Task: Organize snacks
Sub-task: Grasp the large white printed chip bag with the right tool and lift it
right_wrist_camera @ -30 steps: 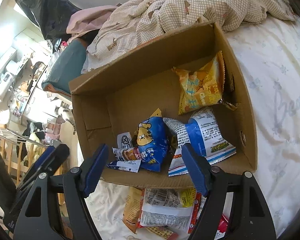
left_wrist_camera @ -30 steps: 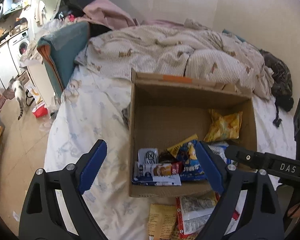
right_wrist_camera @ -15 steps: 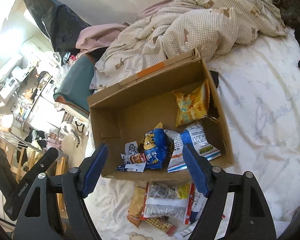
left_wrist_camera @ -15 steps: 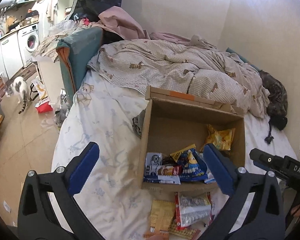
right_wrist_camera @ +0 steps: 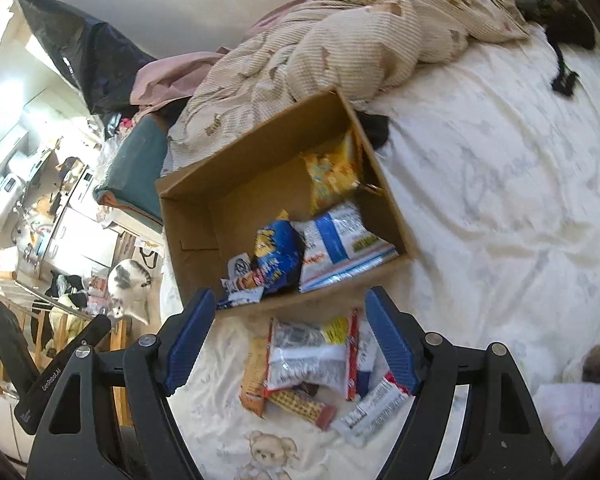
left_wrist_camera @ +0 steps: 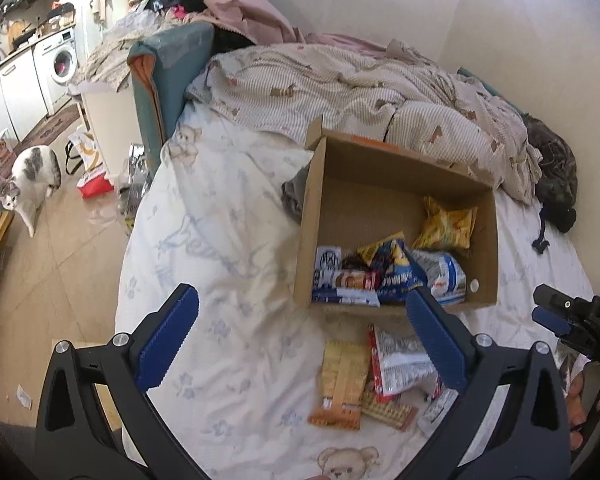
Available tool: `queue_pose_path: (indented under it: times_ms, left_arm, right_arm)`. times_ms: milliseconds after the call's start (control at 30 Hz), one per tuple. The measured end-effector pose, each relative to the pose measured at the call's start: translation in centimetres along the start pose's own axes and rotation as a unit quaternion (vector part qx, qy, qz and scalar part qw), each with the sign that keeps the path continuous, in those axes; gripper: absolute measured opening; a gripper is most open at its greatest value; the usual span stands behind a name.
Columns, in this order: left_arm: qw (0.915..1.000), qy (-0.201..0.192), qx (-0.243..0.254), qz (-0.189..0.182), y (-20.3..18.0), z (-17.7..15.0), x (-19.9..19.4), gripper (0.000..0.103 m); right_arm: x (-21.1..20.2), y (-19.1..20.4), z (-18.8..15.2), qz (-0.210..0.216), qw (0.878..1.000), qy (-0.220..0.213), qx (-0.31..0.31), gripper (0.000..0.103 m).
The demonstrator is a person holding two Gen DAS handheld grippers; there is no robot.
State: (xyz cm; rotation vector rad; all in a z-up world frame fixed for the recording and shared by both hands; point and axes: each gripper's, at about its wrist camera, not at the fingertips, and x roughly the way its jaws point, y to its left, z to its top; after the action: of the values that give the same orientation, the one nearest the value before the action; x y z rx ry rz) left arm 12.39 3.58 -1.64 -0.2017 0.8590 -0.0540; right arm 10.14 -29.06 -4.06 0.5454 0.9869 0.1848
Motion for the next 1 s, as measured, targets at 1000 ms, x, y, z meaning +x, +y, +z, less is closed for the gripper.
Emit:
queue_pose_path:
  times_ms: [1000]
  left_arm:
    - [0.9915, 0.113, -0.063, 0.014, 1.4, -2.3, 4.7, 0.103]
  right_arm:
    - [18.4, 3.0, -6.5, -0.103, 0.957, 0.262, -0.063, 0.100]
